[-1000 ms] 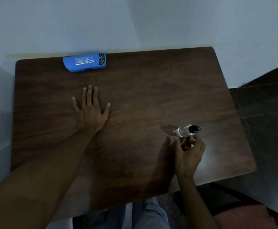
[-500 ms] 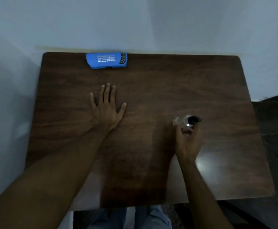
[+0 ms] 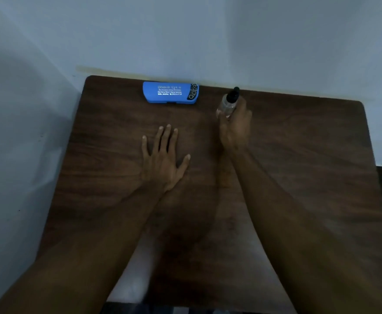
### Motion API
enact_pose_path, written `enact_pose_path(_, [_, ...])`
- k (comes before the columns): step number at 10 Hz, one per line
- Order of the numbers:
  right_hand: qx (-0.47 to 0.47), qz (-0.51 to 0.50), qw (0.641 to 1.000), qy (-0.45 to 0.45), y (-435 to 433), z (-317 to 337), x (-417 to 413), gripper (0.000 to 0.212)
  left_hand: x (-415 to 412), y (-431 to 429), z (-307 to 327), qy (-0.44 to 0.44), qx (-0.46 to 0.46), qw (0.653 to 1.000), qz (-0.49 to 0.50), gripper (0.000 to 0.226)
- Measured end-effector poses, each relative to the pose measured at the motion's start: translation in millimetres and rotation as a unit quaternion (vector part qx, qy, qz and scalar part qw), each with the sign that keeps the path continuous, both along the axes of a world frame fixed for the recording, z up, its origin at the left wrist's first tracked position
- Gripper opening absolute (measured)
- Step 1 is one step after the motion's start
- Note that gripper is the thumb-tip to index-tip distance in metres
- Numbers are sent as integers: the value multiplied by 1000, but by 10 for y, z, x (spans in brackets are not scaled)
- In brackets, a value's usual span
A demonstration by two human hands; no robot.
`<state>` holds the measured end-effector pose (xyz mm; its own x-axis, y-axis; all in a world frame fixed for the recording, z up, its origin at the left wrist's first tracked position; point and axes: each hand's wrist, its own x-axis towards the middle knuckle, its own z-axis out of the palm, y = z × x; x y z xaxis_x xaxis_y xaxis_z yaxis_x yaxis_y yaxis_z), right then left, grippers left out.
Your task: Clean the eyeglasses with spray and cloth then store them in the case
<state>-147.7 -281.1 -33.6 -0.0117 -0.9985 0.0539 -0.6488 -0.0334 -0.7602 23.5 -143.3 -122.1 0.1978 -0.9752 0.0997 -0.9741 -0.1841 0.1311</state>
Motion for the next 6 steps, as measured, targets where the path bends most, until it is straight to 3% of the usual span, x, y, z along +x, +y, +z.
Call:
enact_pose_path(5, [37, 7, 999, 18, -500, -115, 212, 41, 10, 0, 55, 13, 23, 1000, -2, 85])
enact_pose_path(6, [52, -5, 999, 13, -435, -104, 183, 54, -4, -6, 87, 16, 18, 1000, 1, 85])
